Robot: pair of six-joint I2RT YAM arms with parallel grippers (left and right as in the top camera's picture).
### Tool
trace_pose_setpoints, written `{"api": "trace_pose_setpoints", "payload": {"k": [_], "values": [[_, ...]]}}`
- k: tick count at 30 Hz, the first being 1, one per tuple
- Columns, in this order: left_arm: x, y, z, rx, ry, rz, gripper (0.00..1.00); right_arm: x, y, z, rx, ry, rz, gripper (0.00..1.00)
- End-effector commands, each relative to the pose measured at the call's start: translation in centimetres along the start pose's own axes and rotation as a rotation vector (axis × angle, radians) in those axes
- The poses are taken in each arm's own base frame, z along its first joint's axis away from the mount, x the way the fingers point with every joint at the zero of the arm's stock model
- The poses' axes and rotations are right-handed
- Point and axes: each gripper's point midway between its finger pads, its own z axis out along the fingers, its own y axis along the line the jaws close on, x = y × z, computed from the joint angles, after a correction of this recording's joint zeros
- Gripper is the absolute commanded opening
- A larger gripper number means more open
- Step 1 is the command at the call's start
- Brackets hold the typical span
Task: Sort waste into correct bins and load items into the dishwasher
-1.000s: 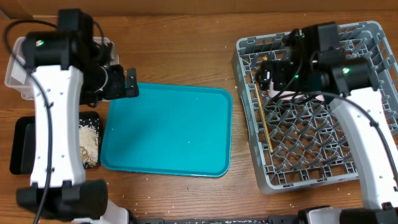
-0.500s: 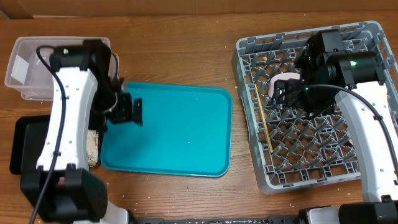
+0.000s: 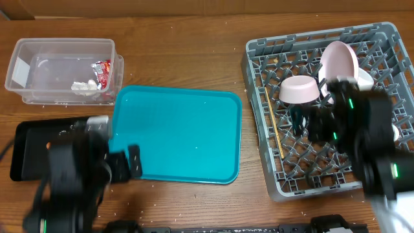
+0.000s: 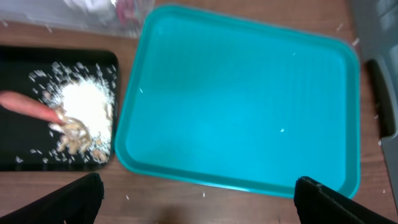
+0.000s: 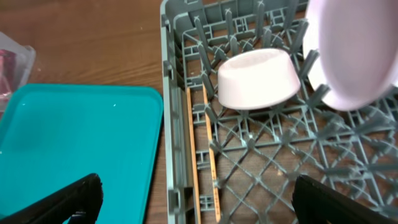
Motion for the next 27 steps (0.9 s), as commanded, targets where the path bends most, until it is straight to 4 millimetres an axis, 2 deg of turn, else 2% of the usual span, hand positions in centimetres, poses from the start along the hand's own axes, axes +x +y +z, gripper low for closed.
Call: {"api": "trace_pose_setpoints", "payload": {"k": [1, 5, 8, 14, 22, 27], "values": [[0.8, 1.2, -2.8, -0.056, -0.175, -0.022, 1.0, 2.0, -0.4, -1.6, -0.015, -0.121, -0.008, 1.0], [-1.1, 0.8, -5.1, -0.031, -0.344, -0.018, 1.0, 3.2, -0.5, -2.5, -0.029, -0.164, -0.013, 1.0], [-1.5, 0.8, -5.4, -0.027, -0.37, -0.017, 1.0, 3.4, -0.5, -2.7, -0.029, -0.165, -0.013, 1.0], [-0.1, 0.9, -4.9, -0.035, -0.309, -0.018, 1.0, 3.8, -0.6, -2.2, -0.023, -0.136, -0.01, 1.0], [2.7, 1.3, -4.2, -0.049, -0.191, -0.022, 1.0, 4.3, -0.8, -1.9, -0.016, -0.104, -0.006, 1.0], [3.0, 1.3, -4.1, -0.051, -0.178, -0.022, 1.0, 4.3, -0.8, -1.9, -0.016, -0.104, -0.006, 1.0]]}}
